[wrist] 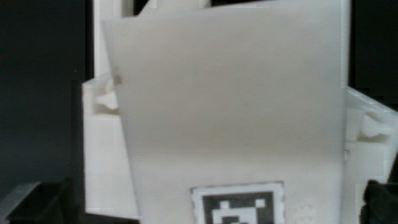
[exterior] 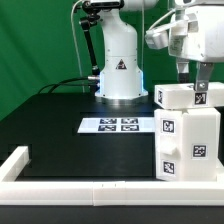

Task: Assemble cabinet

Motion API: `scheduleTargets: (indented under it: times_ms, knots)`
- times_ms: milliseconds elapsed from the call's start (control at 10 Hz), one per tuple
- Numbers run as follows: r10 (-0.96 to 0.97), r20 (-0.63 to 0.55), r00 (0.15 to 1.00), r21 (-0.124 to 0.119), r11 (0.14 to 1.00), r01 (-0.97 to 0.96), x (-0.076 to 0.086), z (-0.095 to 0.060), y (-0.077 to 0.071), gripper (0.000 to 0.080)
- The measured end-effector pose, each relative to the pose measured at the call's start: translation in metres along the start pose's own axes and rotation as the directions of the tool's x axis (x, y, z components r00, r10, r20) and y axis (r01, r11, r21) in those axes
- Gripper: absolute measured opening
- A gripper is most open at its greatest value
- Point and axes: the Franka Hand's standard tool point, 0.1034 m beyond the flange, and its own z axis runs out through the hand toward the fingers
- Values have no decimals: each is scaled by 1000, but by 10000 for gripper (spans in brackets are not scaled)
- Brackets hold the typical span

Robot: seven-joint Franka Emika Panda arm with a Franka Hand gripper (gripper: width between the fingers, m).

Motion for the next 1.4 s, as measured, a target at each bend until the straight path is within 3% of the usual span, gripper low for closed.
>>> scheduleTargets:
  times_ms: [200,400,900,1400]
  knots:
    - [8,-5,1000,-9,1000,-8,4,8,-3,797]
    - [13,-5,1000,-7,1000,-13,2,8,-3,575]
    - [159,-6,987,-6,987,-159,1,8,-3,557]
    - [576,-9,818,0,818,-576,5,9,-5,557]
